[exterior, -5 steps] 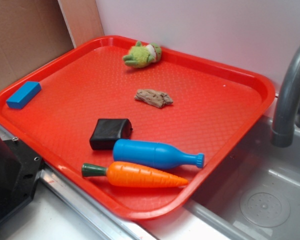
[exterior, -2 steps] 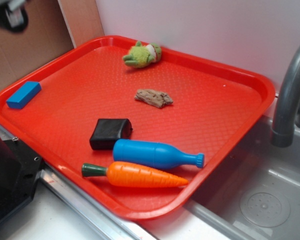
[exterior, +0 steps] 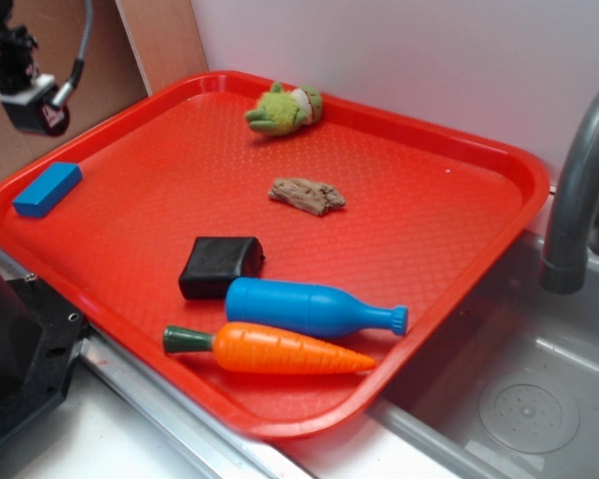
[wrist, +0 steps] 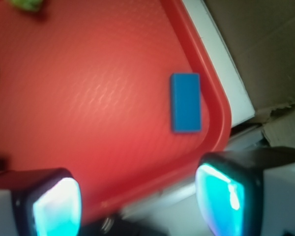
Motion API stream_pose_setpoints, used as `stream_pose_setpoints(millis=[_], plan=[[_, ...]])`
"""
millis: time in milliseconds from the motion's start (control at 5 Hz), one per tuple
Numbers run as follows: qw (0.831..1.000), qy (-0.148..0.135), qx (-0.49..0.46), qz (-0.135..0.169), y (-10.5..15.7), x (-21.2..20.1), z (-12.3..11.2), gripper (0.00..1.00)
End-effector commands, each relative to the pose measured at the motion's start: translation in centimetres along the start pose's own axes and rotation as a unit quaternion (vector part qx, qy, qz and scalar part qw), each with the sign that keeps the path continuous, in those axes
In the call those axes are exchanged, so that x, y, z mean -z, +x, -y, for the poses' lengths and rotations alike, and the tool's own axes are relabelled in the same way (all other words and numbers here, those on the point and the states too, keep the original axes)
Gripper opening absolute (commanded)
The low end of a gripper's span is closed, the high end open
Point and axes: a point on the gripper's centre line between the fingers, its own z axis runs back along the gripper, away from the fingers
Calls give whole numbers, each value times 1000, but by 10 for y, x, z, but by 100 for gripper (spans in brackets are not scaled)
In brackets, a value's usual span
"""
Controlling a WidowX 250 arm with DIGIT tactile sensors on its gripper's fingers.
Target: Grab the blue block.
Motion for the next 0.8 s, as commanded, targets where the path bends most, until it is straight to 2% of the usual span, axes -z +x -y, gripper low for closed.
stream_pose_setpoints(millis=[0, 200, 400, 600], plan=[[999, -19, 28, -3, 7, 60, -31, 100], [997, -27, 63, -28, 10, 88, -29, 100], [996, -16, 79, -34, 24, 96, -19, 100], [994, 8, 92, -54, 22, 111, -11, 100]])
